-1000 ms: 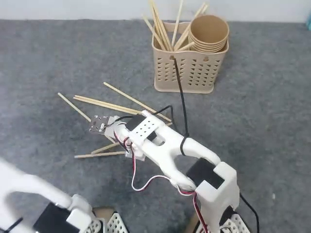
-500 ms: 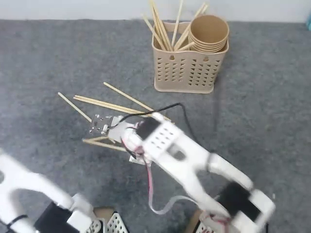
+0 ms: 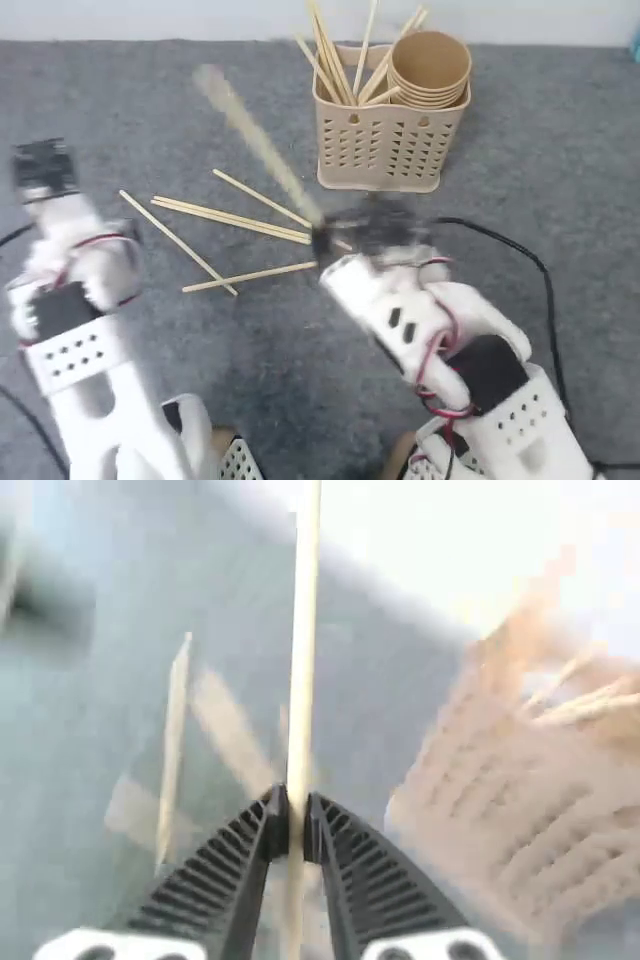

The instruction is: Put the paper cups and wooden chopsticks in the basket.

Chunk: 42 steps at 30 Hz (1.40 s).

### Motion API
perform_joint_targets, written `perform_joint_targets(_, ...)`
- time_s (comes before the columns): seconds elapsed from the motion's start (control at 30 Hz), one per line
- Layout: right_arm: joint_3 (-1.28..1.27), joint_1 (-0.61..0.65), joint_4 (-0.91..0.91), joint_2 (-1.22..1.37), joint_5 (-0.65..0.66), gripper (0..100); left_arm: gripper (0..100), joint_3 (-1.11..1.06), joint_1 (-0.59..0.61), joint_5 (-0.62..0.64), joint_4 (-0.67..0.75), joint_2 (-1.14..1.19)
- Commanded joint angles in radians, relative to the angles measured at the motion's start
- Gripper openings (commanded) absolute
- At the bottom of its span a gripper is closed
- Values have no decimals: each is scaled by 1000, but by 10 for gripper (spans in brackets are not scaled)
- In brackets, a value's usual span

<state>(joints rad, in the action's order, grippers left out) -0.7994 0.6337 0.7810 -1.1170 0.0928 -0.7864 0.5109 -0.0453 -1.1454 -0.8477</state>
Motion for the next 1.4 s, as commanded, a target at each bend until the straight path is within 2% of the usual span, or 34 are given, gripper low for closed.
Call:
perform_joint_targets(0.0, -94, -71, -331, -58, -74, 9, 179, -18, -186, 52, -32, -40)
perform_joint_targets(0.1, -178, -79, -535, -56, -110, 9, 179, -70, -256, 78, 2, -40)
perform_joint_targets(0.23, -233, -96, -812, -4, -133, 9, 179, -171, -318, 114, 114, -40)
perform_joint_targets(0.43, -219, -205, -1211, 200, -253, 9, 181, -239, -358, 110, 298, -40)
perform_joint_targets(0.53, -173, -245, -1339, 340, -281, 9, 185, -242, -407, 107, 327, -38)
perform_joint_targets(0.67, -32, -286, -1372, 553, -315, 9, 230, -246, -454, 92, 324, -38)
perform_joint_targets(0.8, 135, -306, -1369, 762, -361, 9, 228, -271, -445, 91, 330, -38)
perform_joint_targets(0.9, 222, -300, -1368, 878, -342, 17, 229, -286, -443, 87, 330, -38)
perform_joint_targets(1.13, 416, -305, -1372, 1122, -342, 215, 231, -332, -445, 87, 404, -38)
perform_joint_targets(1.37, 560, -326, -1369, 1234, -341, 128, 231, -352, -446, 75, 408, -38)
